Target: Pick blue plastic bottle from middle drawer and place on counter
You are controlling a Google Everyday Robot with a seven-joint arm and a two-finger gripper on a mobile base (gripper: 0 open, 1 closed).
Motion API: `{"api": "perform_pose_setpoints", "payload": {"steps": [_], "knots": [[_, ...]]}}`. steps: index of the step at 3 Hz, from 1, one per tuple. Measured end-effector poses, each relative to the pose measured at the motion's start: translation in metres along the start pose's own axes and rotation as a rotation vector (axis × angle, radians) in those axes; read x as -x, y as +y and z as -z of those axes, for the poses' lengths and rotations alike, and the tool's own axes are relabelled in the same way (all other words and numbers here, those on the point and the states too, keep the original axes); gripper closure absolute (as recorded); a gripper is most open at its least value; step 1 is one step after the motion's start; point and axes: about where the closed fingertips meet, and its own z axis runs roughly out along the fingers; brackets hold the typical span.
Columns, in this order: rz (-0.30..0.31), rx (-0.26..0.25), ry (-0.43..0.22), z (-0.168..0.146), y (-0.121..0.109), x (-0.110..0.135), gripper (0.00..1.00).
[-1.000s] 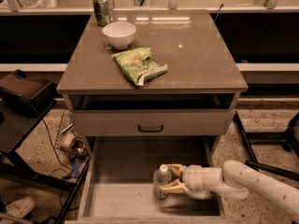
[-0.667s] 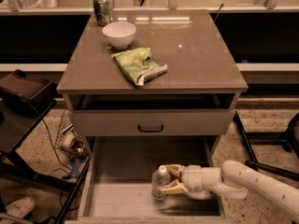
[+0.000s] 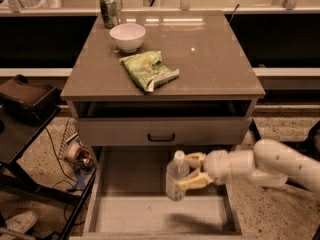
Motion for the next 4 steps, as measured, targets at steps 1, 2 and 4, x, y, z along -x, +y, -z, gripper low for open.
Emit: {"api": "perform_pose_setpoints", "payload": {"steps": [1, 2, 4], "knots": [[0.0, -0.005, 0.024, 0.033, 0.0, 0.086, 1.0], [0.025, -0.03, 0.009, 0.067, -0.012, 0.174, 1.0], [0.034, -0.027, -0.033, 0.085, -0.02, 0.216, 1.0]]}}
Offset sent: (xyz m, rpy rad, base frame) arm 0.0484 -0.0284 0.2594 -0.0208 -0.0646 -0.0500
